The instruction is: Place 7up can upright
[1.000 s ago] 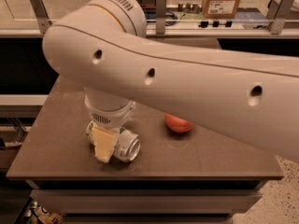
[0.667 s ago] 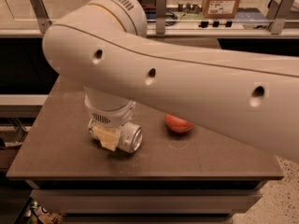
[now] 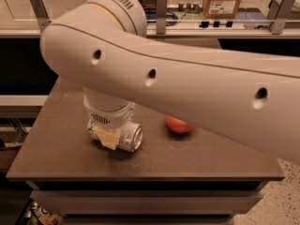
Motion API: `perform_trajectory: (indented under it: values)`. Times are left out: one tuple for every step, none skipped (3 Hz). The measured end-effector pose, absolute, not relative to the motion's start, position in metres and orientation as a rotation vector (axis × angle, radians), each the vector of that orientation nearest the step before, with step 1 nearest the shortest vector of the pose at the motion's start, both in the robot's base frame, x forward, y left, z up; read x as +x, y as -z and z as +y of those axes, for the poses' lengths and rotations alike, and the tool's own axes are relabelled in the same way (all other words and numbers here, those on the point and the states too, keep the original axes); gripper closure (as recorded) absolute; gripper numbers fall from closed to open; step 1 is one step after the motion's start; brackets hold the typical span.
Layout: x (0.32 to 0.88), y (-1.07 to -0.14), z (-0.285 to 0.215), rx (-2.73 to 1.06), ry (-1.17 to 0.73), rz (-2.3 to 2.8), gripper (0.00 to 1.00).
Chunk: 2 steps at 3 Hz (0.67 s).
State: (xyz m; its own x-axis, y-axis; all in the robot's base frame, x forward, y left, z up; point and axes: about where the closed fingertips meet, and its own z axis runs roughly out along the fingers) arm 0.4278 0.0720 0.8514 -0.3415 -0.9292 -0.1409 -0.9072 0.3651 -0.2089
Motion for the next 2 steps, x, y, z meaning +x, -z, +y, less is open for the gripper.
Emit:
perform_trajectory:
  values:
    - [0.4273, -0.8526, 0.0724, -1.642, 0.138, 2.388, 1.00]
    - [0.4282, -0.8557, 0.0727, -1.644, 0.129, 2.368, 1.00]
